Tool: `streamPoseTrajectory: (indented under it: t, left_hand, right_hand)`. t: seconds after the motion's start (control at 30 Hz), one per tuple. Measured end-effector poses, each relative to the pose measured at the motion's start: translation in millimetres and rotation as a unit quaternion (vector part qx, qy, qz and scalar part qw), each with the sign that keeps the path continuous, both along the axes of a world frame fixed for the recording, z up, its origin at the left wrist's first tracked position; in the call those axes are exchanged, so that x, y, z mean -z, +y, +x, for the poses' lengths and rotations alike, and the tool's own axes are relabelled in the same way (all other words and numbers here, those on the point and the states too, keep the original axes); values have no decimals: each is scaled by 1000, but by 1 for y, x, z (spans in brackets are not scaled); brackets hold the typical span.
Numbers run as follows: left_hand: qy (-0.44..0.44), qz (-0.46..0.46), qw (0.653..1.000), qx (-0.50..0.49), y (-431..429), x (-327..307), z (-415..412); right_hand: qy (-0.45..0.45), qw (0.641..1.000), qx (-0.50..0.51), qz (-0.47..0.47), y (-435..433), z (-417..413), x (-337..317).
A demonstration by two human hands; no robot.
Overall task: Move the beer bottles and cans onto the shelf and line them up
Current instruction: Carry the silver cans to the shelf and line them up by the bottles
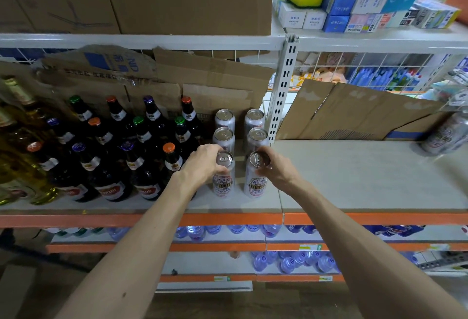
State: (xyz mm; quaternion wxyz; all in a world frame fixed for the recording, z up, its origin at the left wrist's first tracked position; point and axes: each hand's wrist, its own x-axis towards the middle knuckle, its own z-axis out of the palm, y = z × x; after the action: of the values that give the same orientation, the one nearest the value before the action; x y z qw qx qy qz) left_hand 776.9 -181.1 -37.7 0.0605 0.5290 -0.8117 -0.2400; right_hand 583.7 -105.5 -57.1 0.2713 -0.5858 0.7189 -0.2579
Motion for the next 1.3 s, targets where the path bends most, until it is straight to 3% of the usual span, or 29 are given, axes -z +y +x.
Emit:
streamPoseTrajectory:
  t: [0.33,1.3]
  left_hand:
    - [-11,-5,1000,19,-3,2,0]
    - [-23,-51,998,-3,6,14,-5]
  right_hand:
    - [-28,999,35,-8,2,2,4]
    - [3,999,46,-6,5,6,2]
